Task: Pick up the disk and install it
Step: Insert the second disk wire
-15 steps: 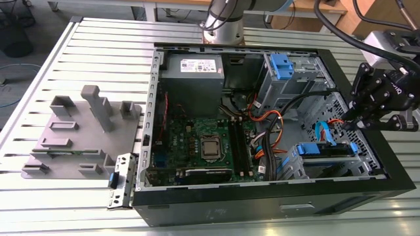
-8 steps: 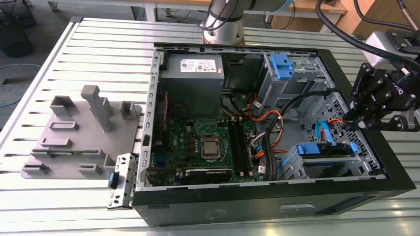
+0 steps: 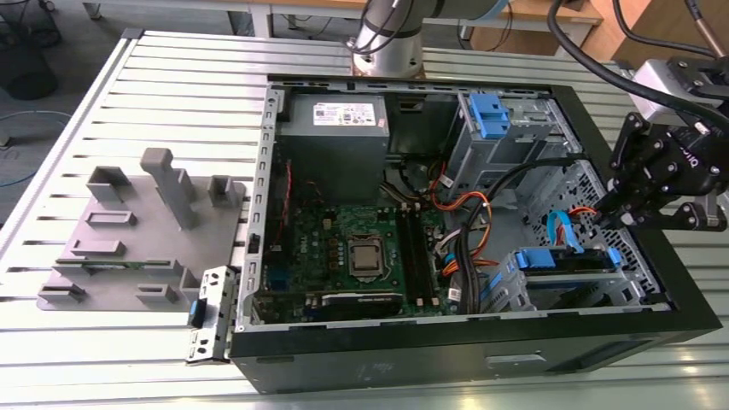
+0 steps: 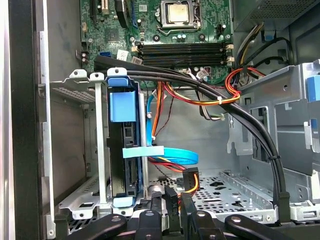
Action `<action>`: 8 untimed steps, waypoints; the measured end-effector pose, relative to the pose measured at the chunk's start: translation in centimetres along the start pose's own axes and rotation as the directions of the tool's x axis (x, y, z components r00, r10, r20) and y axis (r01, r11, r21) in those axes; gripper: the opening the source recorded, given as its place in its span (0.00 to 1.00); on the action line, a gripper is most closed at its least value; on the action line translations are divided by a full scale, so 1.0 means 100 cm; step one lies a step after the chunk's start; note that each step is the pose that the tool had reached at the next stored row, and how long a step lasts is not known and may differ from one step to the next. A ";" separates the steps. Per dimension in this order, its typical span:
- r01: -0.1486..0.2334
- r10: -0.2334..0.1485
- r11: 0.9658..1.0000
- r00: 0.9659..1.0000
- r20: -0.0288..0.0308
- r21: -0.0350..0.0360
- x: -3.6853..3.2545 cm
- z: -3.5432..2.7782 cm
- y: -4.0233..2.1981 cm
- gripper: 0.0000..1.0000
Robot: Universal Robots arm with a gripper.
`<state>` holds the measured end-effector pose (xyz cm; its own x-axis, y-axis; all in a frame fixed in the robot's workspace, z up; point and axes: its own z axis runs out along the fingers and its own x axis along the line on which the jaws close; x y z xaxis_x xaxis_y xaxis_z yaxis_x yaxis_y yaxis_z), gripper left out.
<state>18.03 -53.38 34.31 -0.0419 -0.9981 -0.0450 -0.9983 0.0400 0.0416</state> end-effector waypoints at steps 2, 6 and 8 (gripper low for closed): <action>0.000 0.000 1.000 1.000 0.000 0.000 0.0000 0.0001 0.0000 0.29; 0.000 0.000 1.000 1.000 0.000 0.000 0.0000 0.0008 0.0000 0.16; 0.000 0.000 1.000 1.000 0.000 0.000 0.0000 0.0008 0.0000 0.16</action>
<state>18.03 -53.38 34.23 -0.0419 -0.9981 -0.0452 -0.9983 0.0400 0.0416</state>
